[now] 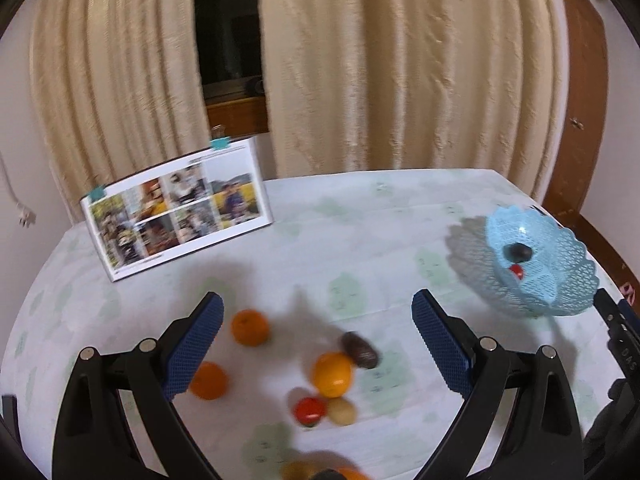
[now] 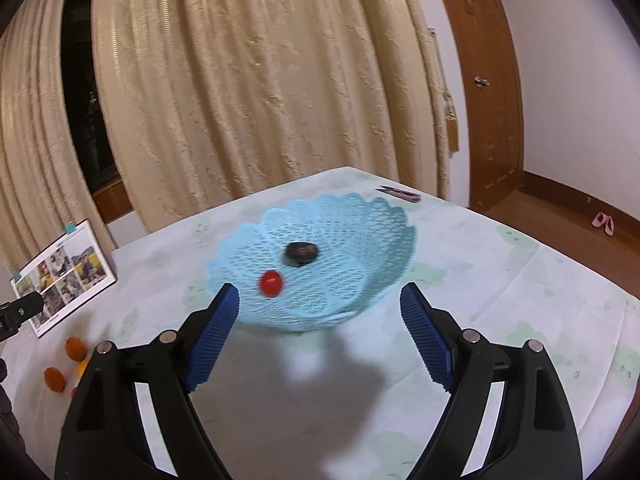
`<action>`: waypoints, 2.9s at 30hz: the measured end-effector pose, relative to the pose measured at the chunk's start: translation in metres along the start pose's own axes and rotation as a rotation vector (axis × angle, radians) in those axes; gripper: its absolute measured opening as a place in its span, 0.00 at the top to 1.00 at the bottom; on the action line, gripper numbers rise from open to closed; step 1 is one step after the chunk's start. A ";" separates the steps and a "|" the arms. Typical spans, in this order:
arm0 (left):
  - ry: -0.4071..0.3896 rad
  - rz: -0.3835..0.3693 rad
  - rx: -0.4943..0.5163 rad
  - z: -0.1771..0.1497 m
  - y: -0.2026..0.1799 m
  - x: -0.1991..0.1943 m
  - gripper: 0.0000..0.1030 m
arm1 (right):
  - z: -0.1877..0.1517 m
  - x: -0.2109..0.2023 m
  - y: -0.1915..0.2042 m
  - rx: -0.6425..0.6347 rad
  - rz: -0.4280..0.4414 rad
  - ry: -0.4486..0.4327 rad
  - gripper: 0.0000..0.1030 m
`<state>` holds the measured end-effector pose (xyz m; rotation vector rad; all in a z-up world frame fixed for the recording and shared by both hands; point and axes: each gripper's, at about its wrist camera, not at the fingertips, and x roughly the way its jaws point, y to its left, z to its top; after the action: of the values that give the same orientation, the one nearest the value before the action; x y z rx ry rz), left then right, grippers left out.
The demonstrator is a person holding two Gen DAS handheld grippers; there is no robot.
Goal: Organize fruits
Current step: 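Return both tools to the fruits on the table, then grasp a large orange with the right tool while the left tool grasps a mandarin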
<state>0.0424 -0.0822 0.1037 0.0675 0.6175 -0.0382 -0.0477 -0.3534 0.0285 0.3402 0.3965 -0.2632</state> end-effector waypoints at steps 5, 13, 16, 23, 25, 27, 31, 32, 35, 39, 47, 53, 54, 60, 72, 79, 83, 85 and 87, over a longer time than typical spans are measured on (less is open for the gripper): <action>0.016 0.041 -0.076 -0.007 0.048 -0.002 0.08 | -0.002 -0.009 0.025 -0.035 0.057 0.000 0.18; 0.034 0.091 -0.184 -0.010 0.110 -0.003 0.09 | -0.008 -0.014 0.062 -0.074 0.144 0.031 0.17; 0.043 0.088 -0.198 -0.011 0.119 -0.001 0.09 | -0.012 -0.015 0.072 -0.084 0.171 0.048 0.17; 0.109 0.042 -0.202 -0.025 0.122 0.015 0.21 | -0.020 -0.012 0.083 -0.094 0.210 0.099 0.17; 0.138 0.034 -0.188 -0.035 0.119 0.021 0.24 | -0.024 -0.011 0.084 -0.093 0.228 0.121 0.17; 0.165 0.032 -0.183 -0.043 0.118 0.028 0.29 | -0.029 -0.010 0.087 -0.093 0.254 0.154 0.17; 0.233 0.024 -0.196 -0.061 0.120 0.047 0.43 | -0.038 -0.011 0.097 -0.109 0.329 0.217 0.17; 0.245 0.016 -0.201 -0.064 0.121 0.051 0.44 | -0.040 -0.012 0.100 -0.117 0.352 0.227 0.17; 0.252 -0.017 -0.201 -0.069 0.119 0.057 0.44 | -0.047 -0.020 0.115 -0.153 0.438 0.267 0.17; 0.258 -0.041 -0.179 -0.071 0.113 0.060 0.44 | -0.059 -0.031 0.136 -0.203 0.567 0.332 0.17; 0.291 -0.054 -0.202 -0.076 0.115 0.070 0.61 | -0.088 -0.034 0.165 -0.274 0.664 0.444 0.17; 0.259 -0.064 -0.213 -0.071 0.118 0.059 0.62 | -0.099 -0.034 0.175 -0.329 0.675 0.477 0.17; 0.245 -0.061 -0.210 -0.069 0.117 0.056 0.62 | -0.100 -0.033 0.176 -0.337 0.674 0.479 0.17; 0.172 -0.036 -0.185 -0.060 0.113 0.036 0.62 | -0.108 -0.024 0.191 -0.408 0.641 0.504 0.25; 0.159 -0.032 -0.190 -0.060 0.115 0.030 0.62 | -0.110 -0.011 0.196 -0.441 0.606 0.548 0.60; 0.152 -0.024 -0.180 -0.060 0.110 0.028 0.62 | -0.065 -0.010 0.151 -0.300 0.540 0.448 0.60; 0.145 -0.022 -0.170 -0.058 0.106 0.024 0.62 | -0.040 -0.006 0.121 -0.226 0.480 0.385 0.60; 0.140 -0.024 -0.165 -0.057 0.103 0.022 0.62 | -0.027 -0.002 0.104 -0.190 0.443 0.353 0.60; 0.139 -0.026 -0.161 -0.056 0.100 0.021 0.61 | -0.017 0.002 0.091 -0.159 0.412 0.327 0.60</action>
<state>0.0328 0.0219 0.0509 -0.0944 0.7579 -0.0084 -0.0233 -0.2649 0.0379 0.3012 0.6532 0.2303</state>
